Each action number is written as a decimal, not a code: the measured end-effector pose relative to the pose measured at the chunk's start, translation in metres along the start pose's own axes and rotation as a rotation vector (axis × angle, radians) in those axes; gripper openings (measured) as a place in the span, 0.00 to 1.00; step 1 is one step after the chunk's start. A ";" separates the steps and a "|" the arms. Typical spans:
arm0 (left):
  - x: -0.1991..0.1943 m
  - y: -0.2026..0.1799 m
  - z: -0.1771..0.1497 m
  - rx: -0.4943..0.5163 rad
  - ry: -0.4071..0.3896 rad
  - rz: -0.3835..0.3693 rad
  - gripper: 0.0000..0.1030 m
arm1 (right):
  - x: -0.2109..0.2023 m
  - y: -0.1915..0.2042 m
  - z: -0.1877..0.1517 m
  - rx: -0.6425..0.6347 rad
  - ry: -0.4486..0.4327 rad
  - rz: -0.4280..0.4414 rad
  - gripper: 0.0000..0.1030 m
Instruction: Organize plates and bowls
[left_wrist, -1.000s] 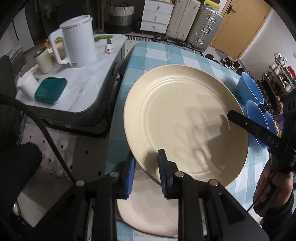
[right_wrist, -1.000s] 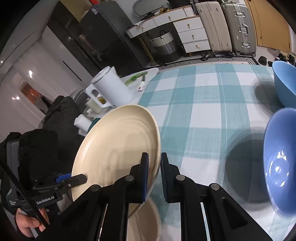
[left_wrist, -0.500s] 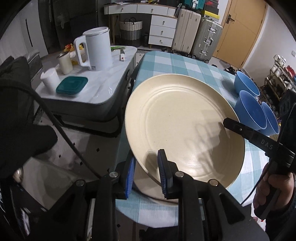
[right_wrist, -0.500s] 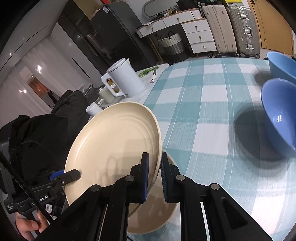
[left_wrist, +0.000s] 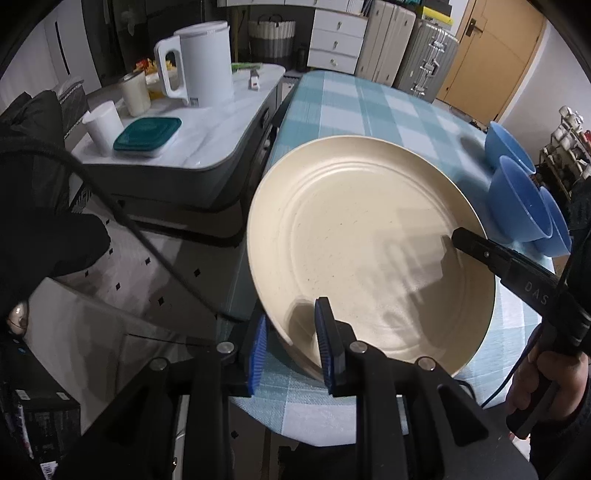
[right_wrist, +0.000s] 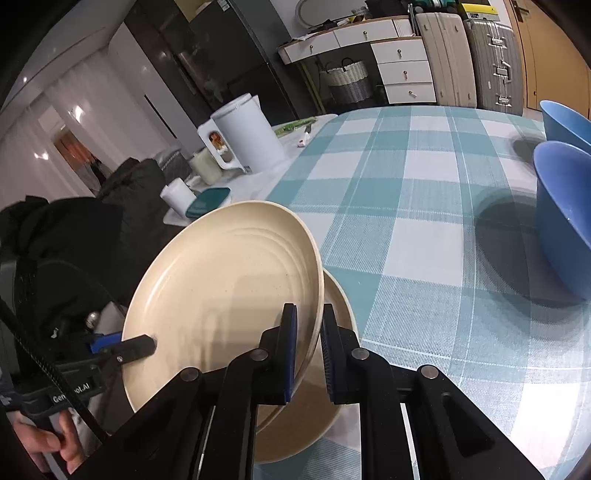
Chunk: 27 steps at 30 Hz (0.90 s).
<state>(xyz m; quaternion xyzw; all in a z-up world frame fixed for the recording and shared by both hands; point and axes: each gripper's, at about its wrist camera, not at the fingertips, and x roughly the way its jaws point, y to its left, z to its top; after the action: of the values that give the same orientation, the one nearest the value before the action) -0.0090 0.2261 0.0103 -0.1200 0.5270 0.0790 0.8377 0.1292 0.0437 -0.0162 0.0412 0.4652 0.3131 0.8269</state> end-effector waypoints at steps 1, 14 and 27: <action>0.004 0.001 -0.001 -0.003 0.008 -0.001 0.21 | 0.003 -0.001 -0.002 -0.002 0.001 -0.003 0.13; 0.018 0.005 -0.002 -0.004 0.046 0.017 0.21 | 0.017 0.002 -0.011 -0.042 0.001 -0.036 0.12; 0.025 0.004 -0.007 0.007 0.084 0.016 0.22 | 0.020 -0.003 -0.017 -0.013 0.043 -0.041 0.12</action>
<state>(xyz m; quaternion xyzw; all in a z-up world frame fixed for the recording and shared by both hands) -0.0050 0.2283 -0.0159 -0.1162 0.5629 0.0787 0.8145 0.1242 0.0482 -0.0419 0.0195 0.4816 0.2999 0.8233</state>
